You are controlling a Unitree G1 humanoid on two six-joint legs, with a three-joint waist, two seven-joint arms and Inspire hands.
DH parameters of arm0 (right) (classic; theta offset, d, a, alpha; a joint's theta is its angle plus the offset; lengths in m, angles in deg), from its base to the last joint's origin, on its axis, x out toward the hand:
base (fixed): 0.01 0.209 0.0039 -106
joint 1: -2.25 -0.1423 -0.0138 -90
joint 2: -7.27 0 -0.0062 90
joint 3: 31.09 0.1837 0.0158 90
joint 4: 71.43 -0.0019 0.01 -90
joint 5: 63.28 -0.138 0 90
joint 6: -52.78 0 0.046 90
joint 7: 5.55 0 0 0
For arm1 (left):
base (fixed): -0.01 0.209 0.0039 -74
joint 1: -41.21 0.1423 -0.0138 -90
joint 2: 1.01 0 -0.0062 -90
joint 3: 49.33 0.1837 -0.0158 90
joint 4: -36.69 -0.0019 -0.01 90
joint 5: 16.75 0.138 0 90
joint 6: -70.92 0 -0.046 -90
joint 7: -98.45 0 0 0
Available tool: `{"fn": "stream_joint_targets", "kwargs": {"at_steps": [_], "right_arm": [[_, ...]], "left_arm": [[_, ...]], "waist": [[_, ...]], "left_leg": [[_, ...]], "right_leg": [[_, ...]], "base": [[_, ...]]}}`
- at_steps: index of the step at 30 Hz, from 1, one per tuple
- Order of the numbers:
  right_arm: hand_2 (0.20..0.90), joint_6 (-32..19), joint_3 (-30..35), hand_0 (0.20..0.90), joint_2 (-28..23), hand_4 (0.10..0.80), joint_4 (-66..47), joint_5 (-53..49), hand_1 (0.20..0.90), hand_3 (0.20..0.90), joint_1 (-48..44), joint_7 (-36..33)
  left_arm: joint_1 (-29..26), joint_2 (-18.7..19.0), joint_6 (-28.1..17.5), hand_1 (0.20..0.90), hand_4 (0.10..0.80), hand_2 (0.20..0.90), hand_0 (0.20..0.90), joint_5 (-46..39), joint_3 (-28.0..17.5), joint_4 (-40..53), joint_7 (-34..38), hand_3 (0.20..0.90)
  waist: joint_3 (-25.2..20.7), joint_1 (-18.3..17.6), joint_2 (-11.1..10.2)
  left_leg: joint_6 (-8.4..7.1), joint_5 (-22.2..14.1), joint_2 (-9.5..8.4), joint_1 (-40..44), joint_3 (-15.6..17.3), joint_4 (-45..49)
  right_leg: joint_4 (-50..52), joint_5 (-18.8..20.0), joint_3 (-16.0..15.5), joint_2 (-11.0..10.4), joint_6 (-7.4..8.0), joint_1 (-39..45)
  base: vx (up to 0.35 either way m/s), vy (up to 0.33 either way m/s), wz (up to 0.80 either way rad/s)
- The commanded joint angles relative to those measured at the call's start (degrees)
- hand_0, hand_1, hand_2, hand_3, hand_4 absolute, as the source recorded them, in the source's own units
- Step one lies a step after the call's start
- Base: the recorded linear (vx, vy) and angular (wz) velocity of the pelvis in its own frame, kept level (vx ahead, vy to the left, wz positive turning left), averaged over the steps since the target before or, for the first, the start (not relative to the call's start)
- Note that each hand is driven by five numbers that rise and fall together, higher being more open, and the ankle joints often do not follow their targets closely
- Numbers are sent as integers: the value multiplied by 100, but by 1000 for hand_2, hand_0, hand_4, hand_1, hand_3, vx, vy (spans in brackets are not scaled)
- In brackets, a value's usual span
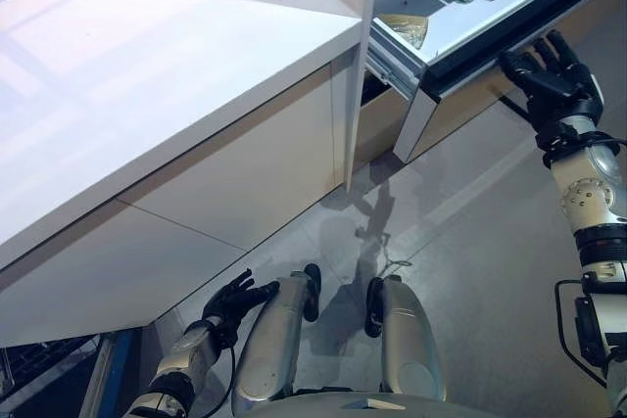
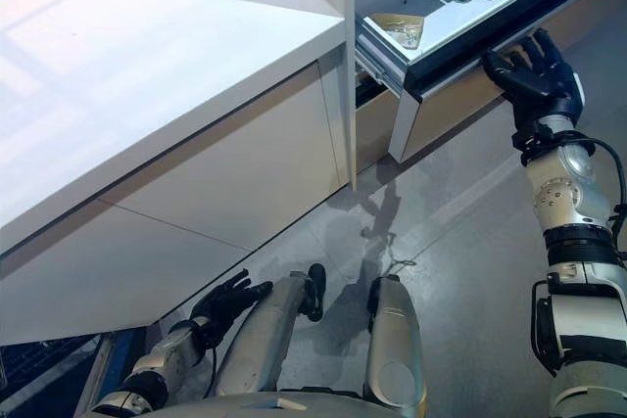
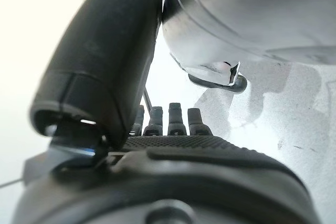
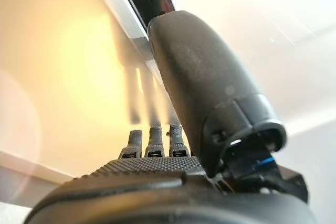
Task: Put drinks into fridge and close the fridge
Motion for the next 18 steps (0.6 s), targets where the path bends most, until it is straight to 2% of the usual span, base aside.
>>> {"fn": "stream_joint_targets", "kwargs": {"at_steps": [1, 5, 6, 11, 18], "right_arm": [[900, -200, -375, 900, -69, 800, -198, 113, 900, 900, -1050, 691], [900, -222, -429, 900, -87, 800, -21, 174, 900, 900, -1127, 675], [900, -224, -442, 900, -91, 800, 19, 197, 900, 900, -1147, 654], [900, -215, -464, 900, -127, 800, 174, 168, 900, 900, -1195, 588], [900, -131, -512, 900, -137, 800, 208, 362, 900, 900, -1141, 620]], "left_arm": [[656, 367, 89, 900, 800, 900, 900, 7, 192, 98, 38, 900], [700, 380, 84, 900, 800, 900, 900, 10, 181, 82, 47, 900], [704, 387, 85, 900, 800, 900, 900, 18, 179, 90, 59, 900], [725, 422, 108, 900, 800, 900, 900, 79, 120, 83, 52, 900], [791, 473, 168, 900, 800, 900, 900, 286, 58, -27, 28, 900]], "waist": [[-333, 501, -65], [-356, 582, -67], [-354, 594, -56], [-405, 655, -81], [-488, 666, -180]], "left_leg": [[278, -1099, -216, 586, 15, 171], [273, -1078, -234, 700, -37, 52], [294, -912, -225, 676, -21, -34], [298, -899, -237, 815, -67, -175], [270, -791, -185, 1095, -56, -567]], "right_leg": [[289, -465, -300, 54, -264, 471], [216, -467, -347, 3, -240, 614], [139, -321, -416, -28, -279, 605], [-13, -285, -459, -54, -227, 777], [-580, -57, -440, 37, -100, 1084]], "base": [[63, 58, 21], [30, 57, 24], [-33, 58, 22], [23, 35, 17], [23, 9, 10]]}}
